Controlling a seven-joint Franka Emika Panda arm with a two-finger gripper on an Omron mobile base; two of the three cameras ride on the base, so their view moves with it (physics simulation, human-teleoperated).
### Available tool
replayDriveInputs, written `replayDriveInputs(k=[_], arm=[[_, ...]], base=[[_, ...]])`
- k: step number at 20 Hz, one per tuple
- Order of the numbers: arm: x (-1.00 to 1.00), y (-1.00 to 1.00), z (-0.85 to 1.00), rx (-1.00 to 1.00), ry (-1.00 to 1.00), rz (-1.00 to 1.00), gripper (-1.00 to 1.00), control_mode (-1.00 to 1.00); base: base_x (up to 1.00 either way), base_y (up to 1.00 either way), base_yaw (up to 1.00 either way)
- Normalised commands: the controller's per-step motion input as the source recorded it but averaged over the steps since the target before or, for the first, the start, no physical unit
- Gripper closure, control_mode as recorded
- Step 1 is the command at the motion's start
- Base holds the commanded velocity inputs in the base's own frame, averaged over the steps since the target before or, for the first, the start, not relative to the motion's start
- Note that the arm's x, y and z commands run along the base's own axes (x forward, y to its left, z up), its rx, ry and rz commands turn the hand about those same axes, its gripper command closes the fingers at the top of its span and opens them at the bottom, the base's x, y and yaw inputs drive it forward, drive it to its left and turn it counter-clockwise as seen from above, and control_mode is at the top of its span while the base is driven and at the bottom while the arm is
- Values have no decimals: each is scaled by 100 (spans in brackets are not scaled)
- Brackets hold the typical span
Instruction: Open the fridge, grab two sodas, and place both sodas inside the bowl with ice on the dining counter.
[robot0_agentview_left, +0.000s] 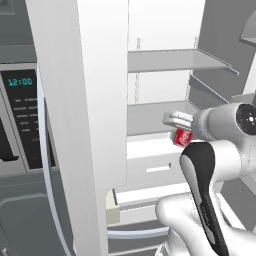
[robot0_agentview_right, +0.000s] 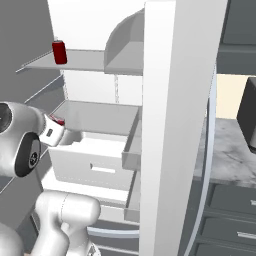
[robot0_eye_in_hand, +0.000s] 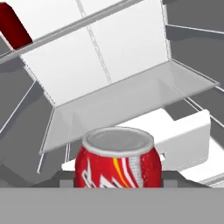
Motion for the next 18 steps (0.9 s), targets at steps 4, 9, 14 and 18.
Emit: replayDriveInputs(k=[4, 9, 14, 18], arm=[[-67, -39, 3, 2, -3, -1, 100, -100], [-17, -7, 0, 0, 0, -2, 100, -100], [-4, 0, 0, 0, -1, 0, 100, -100], [-21, 0, -3, 0, -1, -1, 100, 100]], base=[[0, 0, 0], [0, 0, 0], [0, 0, 0], [-36, 0, -6]])
